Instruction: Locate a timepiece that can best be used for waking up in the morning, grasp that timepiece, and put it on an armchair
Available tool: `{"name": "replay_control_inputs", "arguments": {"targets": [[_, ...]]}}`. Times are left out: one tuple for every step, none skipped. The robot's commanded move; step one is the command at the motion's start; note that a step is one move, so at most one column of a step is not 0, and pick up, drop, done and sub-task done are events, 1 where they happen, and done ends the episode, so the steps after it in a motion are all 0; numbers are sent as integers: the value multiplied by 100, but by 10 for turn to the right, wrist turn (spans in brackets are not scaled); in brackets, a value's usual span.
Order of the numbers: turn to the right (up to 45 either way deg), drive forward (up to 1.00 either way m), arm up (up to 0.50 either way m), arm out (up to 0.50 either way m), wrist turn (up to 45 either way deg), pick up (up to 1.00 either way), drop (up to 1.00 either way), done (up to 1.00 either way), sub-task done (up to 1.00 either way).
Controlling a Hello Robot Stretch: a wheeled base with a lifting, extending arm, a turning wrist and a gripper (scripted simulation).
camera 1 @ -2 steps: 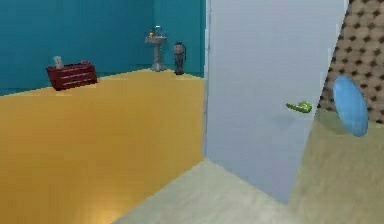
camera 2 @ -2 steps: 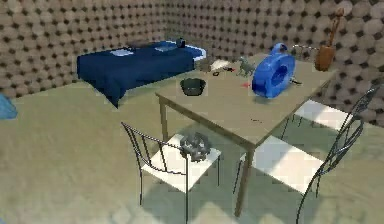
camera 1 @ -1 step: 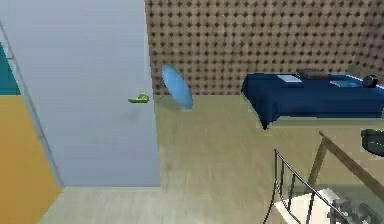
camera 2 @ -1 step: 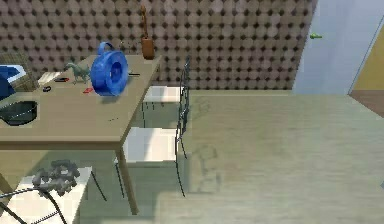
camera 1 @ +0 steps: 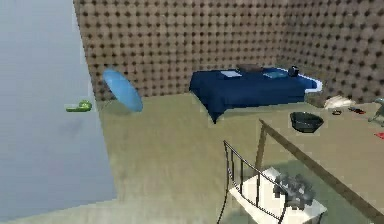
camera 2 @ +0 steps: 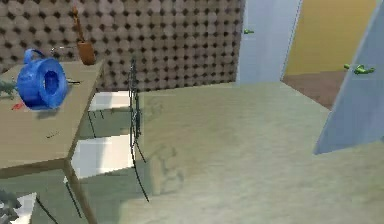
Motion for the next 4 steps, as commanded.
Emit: {"name": "replay_control_inputs", "arguments": {"targets": [[0,40,0,0,0,0,0,0,0],[-120,0,0,0,0,0,0,0,0],[0,70,0,0,0,0,0,0,0],[450,0,0,0,0,0,0,0,0]]}}
